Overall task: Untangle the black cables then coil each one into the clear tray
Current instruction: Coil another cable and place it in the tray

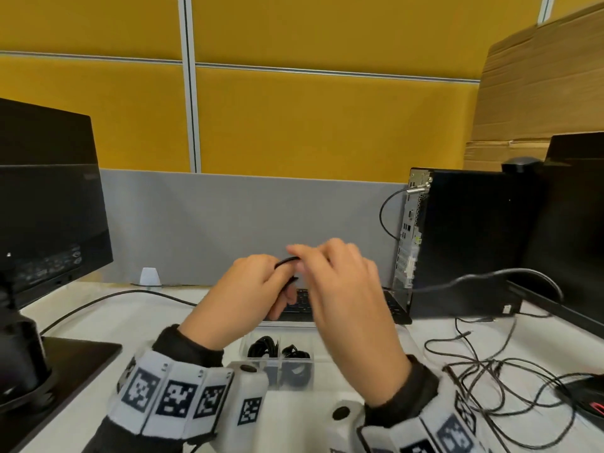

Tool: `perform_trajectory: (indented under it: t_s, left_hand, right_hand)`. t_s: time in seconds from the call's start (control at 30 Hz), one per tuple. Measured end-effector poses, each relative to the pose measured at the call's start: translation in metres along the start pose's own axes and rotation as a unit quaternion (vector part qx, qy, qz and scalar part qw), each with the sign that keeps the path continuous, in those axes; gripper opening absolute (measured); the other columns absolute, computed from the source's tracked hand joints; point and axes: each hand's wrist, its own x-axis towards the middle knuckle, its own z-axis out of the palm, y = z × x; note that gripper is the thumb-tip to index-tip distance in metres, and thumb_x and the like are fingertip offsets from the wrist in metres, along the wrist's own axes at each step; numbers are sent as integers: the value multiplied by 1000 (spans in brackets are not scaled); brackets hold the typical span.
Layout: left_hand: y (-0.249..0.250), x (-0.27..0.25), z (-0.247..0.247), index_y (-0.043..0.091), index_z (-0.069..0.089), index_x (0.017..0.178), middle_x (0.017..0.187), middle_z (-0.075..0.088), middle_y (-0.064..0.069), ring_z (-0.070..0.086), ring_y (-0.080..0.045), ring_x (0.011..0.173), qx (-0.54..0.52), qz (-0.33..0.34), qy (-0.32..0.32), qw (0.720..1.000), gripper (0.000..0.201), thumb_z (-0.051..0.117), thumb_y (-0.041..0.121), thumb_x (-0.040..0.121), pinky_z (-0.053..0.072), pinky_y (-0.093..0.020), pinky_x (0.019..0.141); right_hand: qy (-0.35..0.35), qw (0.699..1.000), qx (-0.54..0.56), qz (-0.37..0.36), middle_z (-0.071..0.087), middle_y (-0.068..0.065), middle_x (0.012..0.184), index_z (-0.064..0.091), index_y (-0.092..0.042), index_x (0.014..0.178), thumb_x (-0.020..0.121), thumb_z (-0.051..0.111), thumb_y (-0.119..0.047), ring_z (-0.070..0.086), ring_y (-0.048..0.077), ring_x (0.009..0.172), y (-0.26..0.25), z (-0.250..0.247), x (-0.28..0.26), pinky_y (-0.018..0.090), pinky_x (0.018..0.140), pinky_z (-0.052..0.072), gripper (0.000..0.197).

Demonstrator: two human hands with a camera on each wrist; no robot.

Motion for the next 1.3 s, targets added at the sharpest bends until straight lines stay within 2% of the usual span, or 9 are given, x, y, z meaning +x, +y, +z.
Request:
perform_trajectory:
  t_s: [0.17,0.3,0.43,0.63,0.83,0.97,1.07,1.17,1.3]
  left_hand:
    - [22,-12,-12,10,65,65,43,52,-1,52,-15,57,-374,23,-131,918,49,36,35,97,45,-16,61]
    - [29,-10,-10,2,74,76,73,71,-13,68,-17,74,-569,57,-29,820,43,35,20,85,54,-22,70]
    - [23,-3,3,-4,60,101,94,73,-12,68,-17,95,-470,109,50,875,35,31,15,95,51,-20,78]
    - [1,4,3,15,69,85,92,72,2,64,-8,97,-195,146,178,953,35,37,26,94,47,-19,87]
    - [11,-2,18,16,70,77,72,71,5,65,-8,79,-104,141,103,979,40,40,36,94,48,-26,83]
    - [28,-11,20,-3,69,80,55,61,-4,62,-12,70,-271,120,-23,955,61,26,36,98,47,-17,76]
    - [38,-15,19,-7,65,82,55,61,-5,62,-15,71,-386,149,-75,907,53,28,30,94,47,-18,75]
    - [34,-9,18,1,68,80,65,67,-6,66,-16,80,-462,174,20,869,45,32,25,94,50,-22,78]
    - [19,1,21,9,70,78,74,72,-6,68,-17,87,-423,162,147,879,40,36,25,94,51,-22,77]
  right_hand:
    - [23,980,190,59,47,-10,71,54,-25,96,99,31,-33,47,13,62,28,-1,3,35,57,40,24]
    - [-211,961,175,46,40,-2,54,46,-30,93,100,31,-37,39,17,49,26,-4,2,37,54,37,18]
    - [-293,933,206,15,52,-21,56,51,-30,87,100,33,-37,44,12,52,11,-21,3,23,54,33,24]
    - [-231,966,117,24,51,-18,61,48,-32,86,91,29,-49,40,10,52,20,-66,7,27,52,28,26]
    - [5,997,54,-48,45,-20,62,53,-32,83,96,38,-39,40,-2,54,17,-77,12,27,42,36,20]
    - [79,991,108,-8,56,-15,68,62,-27,89,95,47,-35,49,3,59,25,-68,14,33,47,42,18]
    - [-47,992,79,82,49,-15,63,56,-36,92,98,36,-40,47,3,59,32,-59,14,31,51,41,22]
    - [-251,962,59,90,45,-13,63,49,-43,89,99,29,-41,48,12,66,33,-51,10,34,64,44,23]
    - [-343,936,76,37,43,-11,60,51,-42,107,100,27,-43,41,6,58,29,-55,7,27,60,39,25]
